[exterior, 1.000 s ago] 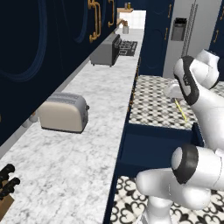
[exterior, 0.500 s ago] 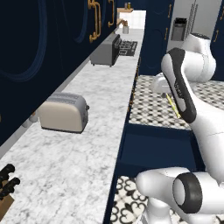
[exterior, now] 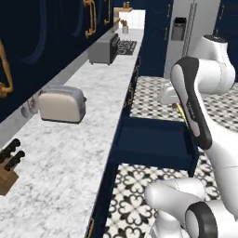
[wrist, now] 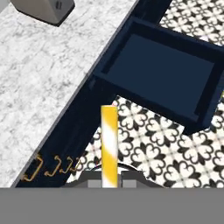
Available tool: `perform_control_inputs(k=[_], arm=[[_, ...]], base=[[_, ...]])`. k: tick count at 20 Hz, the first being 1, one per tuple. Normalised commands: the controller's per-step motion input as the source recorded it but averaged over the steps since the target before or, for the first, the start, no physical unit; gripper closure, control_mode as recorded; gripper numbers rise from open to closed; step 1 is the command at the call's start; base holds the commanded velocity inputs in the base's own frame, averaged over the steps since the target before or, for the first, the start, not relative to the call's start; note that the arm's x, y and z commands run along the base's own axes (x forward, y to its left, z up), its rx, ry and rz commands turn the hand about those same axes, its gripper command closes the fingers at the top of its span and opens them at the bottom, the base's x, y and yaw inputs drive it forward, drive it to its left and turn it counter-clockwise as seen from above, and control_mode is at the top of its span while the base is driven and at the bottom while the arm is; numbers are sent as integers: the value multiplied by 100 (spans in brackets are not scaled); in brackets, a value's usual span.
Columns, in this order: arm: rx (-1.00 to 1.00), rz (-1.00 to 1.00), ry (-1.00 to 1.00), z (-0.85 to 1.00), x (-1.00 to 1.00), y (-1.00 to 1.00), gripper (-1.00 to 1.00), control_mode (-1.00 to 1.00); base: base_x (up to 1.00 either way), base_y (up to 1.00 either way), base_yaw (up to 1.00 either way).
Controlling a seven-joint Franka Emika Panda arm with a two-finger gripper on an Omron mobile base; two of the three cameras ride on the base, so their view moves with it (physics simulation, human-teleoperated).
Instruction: Take a straw from the drawer in front and place it inside the glass cup on the dining counter.
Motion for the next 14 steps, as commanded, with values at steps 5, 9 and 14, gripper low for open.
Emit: perform_control_inputs(k=[5, 9, 14], arm=[[0, 0, 0, 0, 0, 0, 100, 100], [0, 0, 0, 0, 0, 0, 100, 100], [0, 0, 0, 0, 0, 0, 100, 100]], base=[[-27, -99, -50], [0, -100, -67], [0, -100, -66]])
